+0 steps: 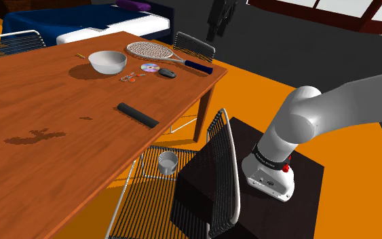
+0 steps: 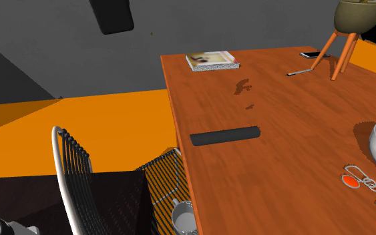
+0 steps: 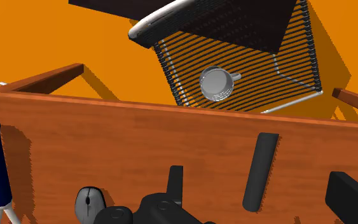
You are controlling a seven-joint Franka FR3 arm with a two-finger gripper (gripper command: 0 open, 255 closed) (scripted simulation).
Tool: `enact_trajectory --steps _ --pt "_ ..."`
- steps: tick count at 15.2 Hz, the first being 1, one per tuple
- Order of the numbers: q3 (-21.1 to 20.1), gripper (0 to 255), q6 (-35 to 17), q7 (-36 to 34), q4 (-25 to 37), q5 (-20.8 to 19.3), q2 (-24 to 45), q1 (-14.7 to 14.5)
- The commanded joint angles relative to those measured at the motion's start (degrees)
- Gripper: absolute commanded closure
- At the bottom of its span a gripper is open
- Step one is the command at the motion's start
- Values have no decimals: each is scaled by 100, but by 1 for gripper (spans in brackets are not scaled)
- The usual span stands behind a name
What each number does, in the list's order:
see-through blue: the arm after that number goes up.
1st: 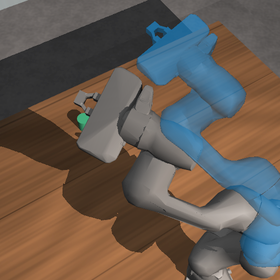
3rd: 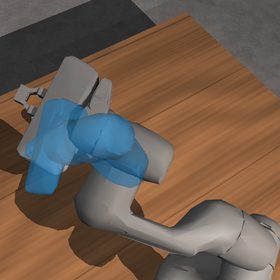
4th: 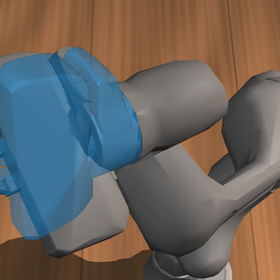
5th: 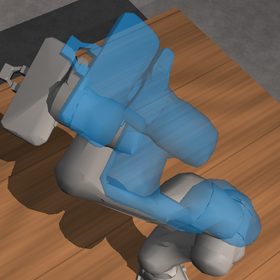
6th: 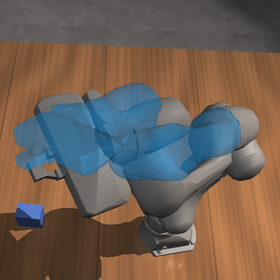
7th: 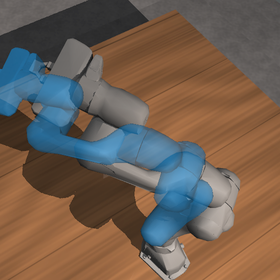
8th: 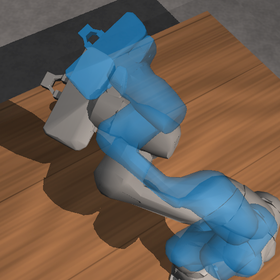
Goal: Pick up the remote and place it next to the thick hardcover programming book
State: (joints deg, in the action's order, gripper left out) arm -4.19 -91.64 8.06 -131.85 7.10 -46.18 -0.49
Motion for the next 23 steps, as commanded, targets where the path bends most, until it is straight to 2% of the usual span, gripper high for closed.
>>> enact_trajectory --steps 1,8,14,19,23 --pt "0 0 0 0 0 0 0 0" --pt "-569 0 -1119 -569 -460 300 771 -53" --pt "-1054 0 -2085 -1066 -566 450 1722 -72" --pt "-1435 0 -2852 -1526 -446 427 2690 -57" --pt "-1701 0 -3409 -1953 -217 261 3557 -37"
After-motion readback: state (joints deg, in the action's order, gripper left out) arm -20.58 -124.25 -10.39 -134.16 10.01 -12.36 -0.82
